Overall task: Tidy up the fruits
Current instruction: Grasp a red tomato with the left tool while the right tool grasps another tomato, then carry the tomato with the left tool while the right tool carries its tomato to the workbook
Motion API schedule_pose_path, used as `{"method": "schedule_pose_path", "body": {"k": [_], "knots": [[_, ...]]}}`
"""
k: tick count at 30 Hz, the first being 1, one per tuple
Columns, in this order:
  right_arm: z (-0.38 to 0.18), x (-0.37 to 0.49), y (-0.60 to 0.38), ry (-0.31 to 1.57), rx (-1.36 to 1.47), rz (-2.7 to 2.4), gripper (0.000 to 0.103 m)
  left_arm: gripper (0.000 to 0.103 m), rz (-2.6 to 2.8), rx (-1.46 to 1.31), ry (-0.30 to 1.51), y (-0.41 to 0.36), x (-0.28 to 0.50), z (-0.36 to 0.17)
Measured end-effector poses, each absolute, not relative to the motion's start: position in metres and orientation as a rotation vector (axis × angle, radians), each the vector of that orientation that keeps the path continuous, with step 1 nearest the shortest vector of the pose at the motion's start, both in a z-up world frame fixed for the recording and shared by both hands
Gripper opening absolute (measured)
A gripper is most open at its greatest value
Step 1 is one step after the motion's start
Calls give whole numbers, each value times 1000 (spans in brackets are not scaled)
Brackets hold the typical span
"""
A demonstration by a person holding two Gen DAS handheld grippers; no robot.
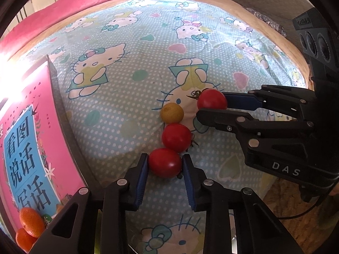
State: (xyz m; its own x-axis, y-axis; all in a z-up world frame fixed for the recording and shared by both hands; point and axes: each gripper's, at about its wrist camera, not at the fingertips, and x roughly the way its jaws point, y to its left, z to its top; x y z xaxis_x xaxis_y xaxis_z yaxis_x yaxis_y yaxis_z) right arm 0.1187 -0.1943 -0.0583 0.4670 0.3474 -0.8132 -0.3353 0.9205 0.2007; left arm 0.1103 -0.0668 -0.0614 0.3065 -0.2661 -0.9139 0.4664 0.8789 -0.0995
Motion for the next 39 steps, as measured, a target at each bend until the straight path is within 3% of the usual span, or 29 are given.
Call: {"method": "schedule_pose_path", "body": {"k": [39], "knots": [[-17, 76, -158, 817, -7, 581, 32, 33, -345, 14, 1029, 23, 78, 2]]}}
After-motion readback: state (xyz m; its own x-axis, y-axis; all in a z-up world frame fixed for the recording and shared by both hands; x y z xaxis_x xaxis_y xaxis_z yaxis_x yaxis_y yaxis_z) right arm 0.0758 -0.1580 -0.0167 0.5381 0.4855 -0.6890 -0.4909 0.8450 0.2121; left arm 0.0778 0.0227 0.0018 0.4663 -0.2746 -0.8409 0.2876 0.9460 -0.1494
